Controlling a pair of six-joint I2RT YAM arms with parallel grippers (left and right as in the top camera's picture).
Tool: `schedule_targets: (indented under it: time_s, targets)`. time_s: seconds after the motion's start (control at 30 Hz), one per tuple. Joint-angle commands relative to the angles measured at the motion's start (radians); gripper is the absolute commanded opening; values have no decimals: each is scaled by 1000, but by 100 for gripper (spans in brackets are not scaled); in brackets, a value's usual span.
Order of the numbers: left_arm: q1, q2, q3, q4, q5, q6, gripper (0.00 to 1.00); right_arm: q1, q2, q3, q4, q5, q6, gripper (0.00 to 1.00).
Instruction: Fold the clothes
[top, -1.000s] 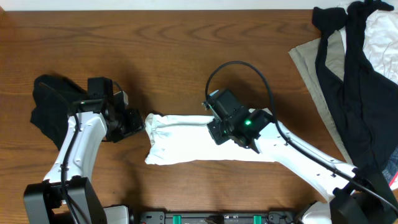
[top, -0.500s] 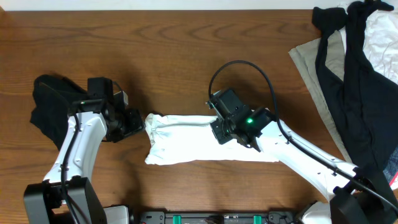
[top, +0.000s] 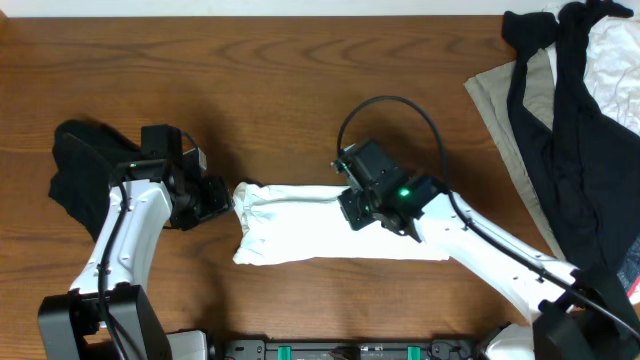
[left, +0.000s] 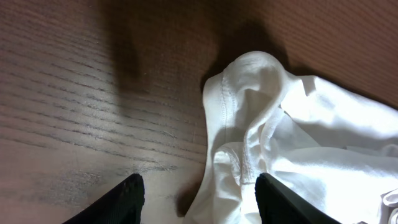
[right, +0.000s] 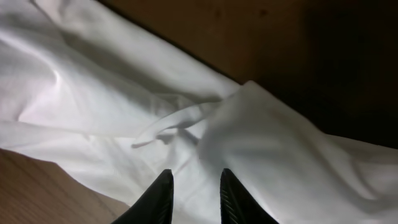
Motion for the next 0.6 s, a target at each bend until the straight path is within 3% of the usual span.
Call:
schedule_targets:
  time_s: [0.0, 0.2, 0.33, 0.57]
  targets:
    - [-2, 1, -10, -7, 9, 3, 60, -37, -57, 19, -24, 34, 1, 24]
    - [-2, 3, -15, -7, 13, 17, 82, -91, -63, 18, -114, 48, 0, 24]
    - [-2, 9, -29, 8, 142, 106, 85, -115, -63, 17, -135, 51, 1, 24]
    - [-3, 56, -37, 15, 203, 106, 85, -118, -59, 17, -132, 50, 1, 23]
